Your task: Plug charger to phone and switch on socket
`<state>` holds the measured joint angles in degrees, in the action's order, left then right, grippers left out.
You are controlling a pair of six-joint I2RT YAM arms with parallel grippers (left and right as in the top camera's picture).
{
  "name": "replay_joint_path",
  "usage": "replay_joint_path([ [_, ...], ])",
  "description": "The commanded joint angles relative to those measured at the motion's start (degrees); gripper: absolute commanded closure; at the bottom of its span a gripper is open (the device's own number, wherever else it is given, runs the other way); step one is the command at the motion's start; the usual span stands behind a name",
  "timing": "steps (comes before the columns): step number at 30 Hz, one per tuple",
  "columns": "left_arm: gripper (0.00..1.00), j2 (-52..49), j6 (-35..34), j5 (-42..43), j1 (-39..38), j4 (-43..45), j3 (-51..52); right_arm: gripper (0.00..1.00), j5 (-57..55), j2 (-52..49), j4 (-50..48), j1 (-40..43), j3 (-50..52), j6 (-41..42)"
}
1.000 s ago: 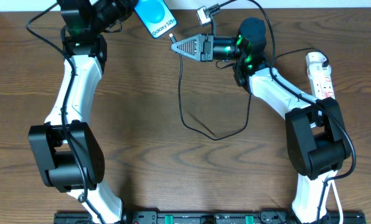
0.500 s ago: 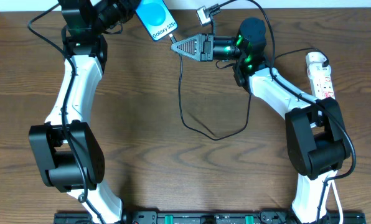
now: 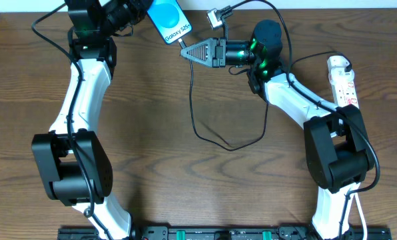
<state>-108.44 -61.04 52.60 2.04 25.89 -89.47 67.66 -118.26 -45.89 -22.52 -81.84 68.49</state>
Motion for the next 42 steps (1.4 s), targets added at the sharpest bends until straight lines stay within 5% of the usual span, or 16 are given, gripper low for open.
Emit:
replay_joint_path([
  [1,0.93,0.72,0.96,1.38,-0.48,0.57,-0.85,0.99,-0.46,-0.02,-0.24,-0.31,-0.76,0.26],
  [42,0.93,0.72,1.14,2.40,-1.68,0.59,-0.85,0.99,-0.07,-0.02,-0.24,0.31,-0.76,0.26],
])
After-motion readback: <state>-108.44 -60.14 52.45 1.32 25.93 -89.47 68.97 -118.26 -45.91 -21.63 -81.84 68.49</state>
